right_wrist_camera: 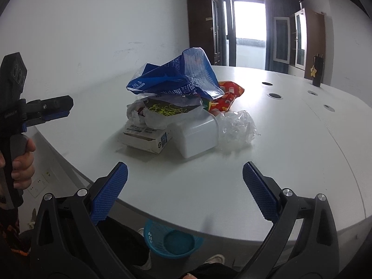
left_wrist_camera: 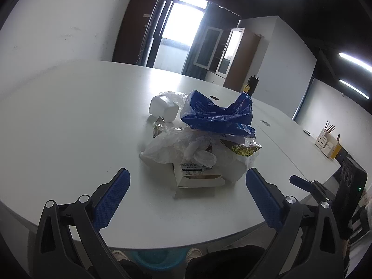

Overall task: Collect trash
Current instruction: 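Grasp the blue plastic bag with the left gripper while the right gripper grasps the white cup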

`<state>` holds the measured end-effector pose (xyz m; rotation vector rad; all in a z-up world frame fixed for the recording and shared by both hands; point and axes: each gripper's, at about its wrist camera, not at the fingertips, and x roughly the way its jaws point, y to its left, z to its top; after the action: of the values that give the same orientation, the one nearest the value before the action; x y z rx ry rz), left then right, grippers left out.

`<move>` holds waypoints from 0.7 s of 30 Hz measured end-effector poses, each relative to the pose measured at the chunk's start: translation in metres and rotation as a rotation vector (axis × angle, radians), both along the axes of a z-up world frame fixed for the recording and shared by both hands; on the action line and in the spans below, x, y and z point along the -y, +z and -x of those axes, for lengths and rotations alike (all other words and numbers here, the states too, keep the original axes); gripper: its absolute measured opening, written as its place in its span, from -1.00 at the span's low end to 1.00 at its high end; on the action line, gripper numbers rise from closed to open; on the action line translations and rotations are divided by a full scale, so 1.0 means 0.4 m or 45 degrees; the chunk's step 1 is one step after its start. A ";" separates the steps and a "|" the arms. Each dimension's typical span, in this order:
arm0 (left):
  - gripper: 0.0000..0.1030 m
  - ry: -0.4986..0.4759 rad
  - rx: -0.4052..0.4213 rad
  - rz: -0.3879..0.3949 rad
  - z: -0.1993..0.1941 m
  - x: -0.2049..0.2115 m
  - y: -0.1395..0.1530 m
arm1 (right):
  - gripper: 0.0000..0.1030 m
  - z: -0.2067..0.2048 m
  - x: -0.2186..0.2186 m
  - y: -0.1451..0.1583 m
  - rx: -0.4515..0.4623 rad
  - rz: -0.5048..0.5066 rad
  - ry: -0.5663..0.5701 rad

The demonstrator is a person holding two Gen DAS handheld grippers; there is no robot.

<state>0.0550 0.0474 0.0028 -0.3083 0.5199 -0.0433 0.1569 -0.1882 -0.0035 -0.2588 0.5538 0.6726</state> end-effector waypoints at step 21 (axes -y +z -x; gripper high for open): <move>0.89 0.007 -0.060 -0.125 -0.221 0.010 0.038 | 0.84 -0.240 -0.123 -0.035 -0.139 0.136 0.161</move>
<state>0.1434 0.0435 0.0180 -0.2155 0.5657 -0.0052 0.2530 -0.1389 -0.0177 -0.3613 0.6828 0.7841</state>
